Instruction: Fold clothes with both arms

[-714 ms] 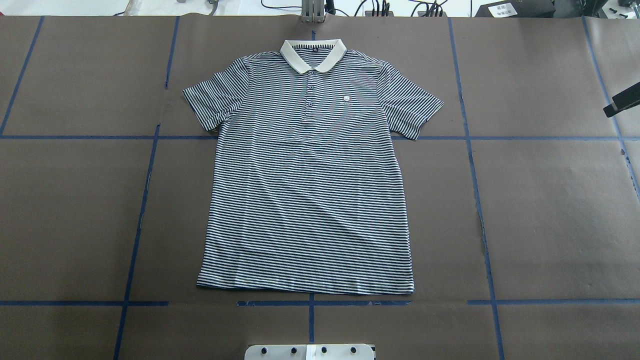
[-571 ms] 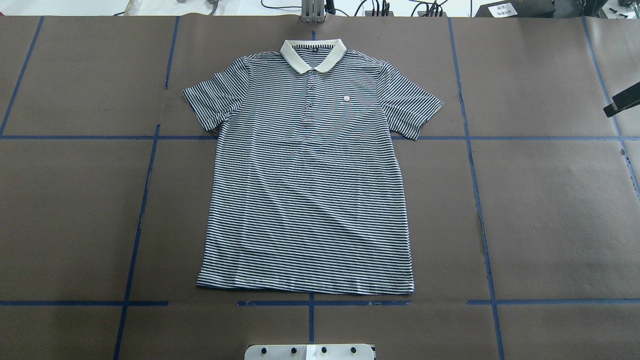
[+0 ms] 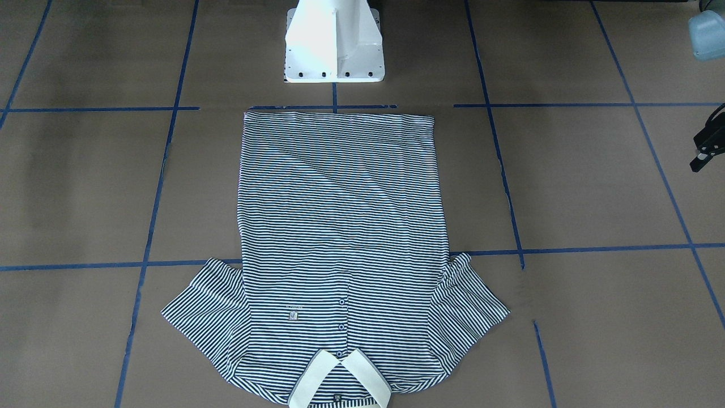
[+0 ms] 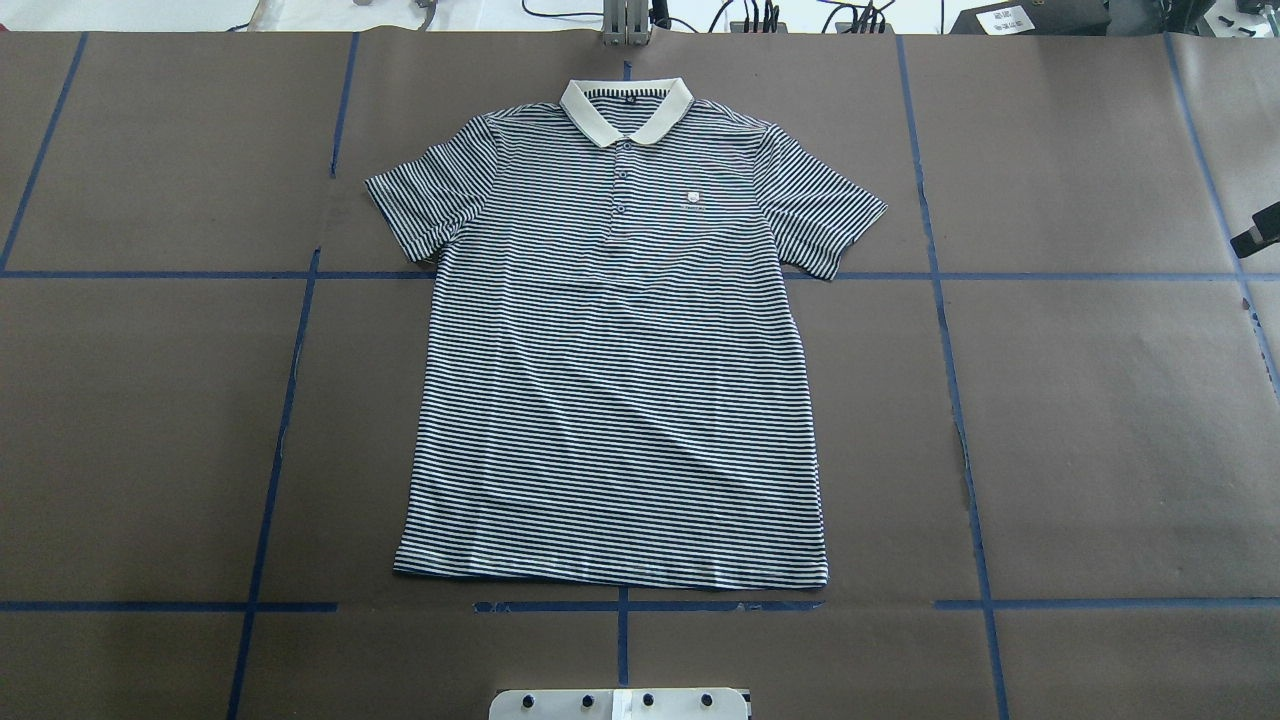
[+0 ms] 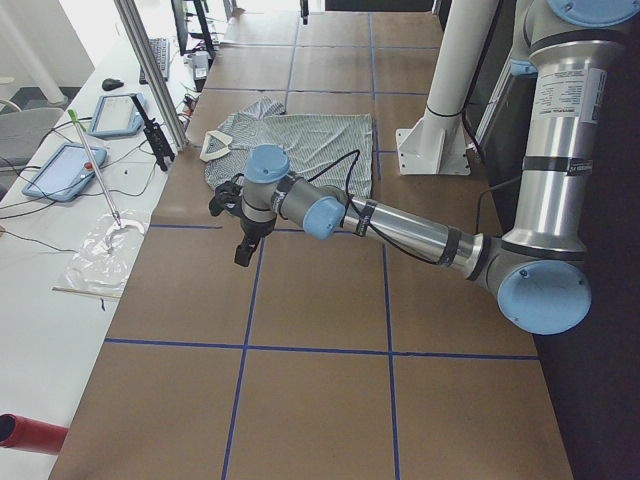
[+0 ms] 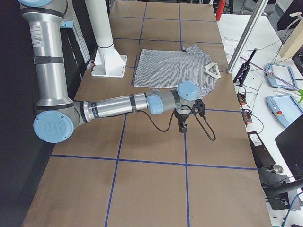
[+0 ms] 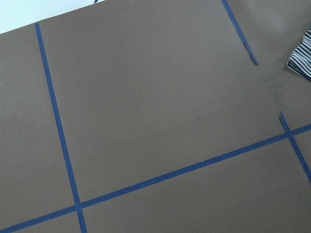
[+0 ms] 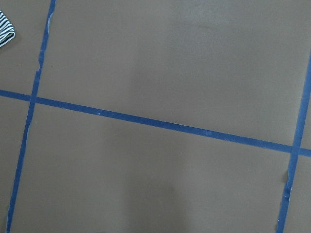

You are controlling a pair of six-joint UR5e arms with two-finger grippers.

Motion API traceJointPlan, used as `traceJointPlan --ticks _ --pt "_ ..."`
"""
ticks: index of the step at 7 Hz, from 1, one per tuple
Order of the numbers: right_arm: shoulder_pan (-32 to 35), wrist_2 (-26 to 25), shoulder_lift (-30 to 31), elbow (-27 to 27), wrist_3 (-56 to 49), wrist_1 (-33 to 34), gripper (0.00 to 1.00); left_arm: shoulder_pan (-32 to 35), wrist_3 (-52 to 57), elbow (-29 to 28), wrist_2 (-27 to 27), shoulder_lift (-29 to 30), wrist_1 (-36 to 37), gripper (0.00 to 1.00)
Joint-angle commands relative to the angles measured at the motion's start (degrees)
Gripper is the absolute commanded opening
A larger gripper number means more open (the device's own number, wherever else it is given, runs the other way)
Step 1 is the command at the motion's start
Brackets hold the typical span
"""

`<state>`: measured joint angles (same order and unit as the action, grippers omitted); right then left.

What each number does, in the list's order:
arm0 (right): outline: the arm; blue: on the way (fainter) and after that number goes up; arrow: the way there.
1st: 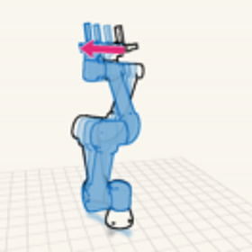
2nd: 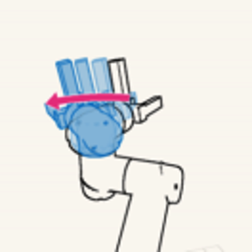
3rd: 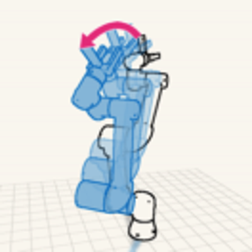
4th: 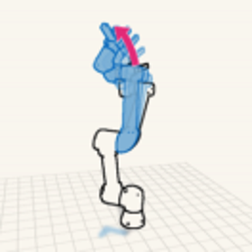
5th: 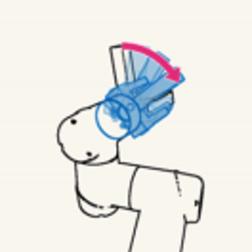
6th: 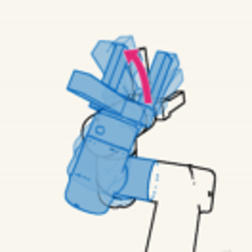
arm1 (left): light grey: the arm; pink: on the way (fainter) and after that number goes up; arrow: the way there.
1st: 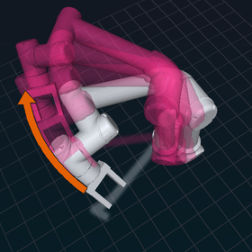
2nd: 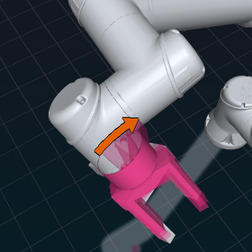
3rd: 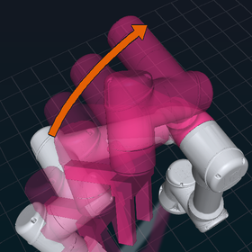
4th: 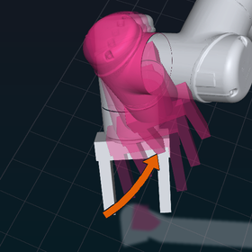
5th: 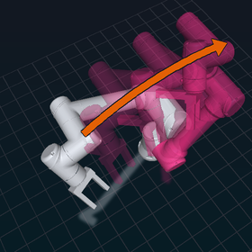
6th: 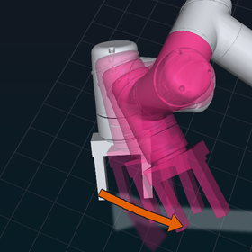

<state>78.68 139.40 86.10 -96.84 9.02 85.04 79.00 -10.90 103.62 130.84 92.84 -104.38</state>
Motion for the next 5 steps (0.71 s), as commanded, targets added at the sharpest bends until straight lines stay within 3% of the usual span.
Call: traceJointPlan --ticks 1,3,5 --pt "-5.7 0.9 -3.3 4.4 0.7 -6.1 1.00 -0.1 0.1 -0.9 0.3 -0.5 -0.7 1.00" --pt "-11.2 0.3 -18.1 16.3 13.6 -9.7 1.00 -0.1 0.1 -0.6 0.4 -0.6 -0.7 1.00" --pt "-15.6 -7.5 -27.3 20.3 24.7 -9.7 1.00 0.0 0.1 -0.3 0.4 -0.6 -0.7 1.00"
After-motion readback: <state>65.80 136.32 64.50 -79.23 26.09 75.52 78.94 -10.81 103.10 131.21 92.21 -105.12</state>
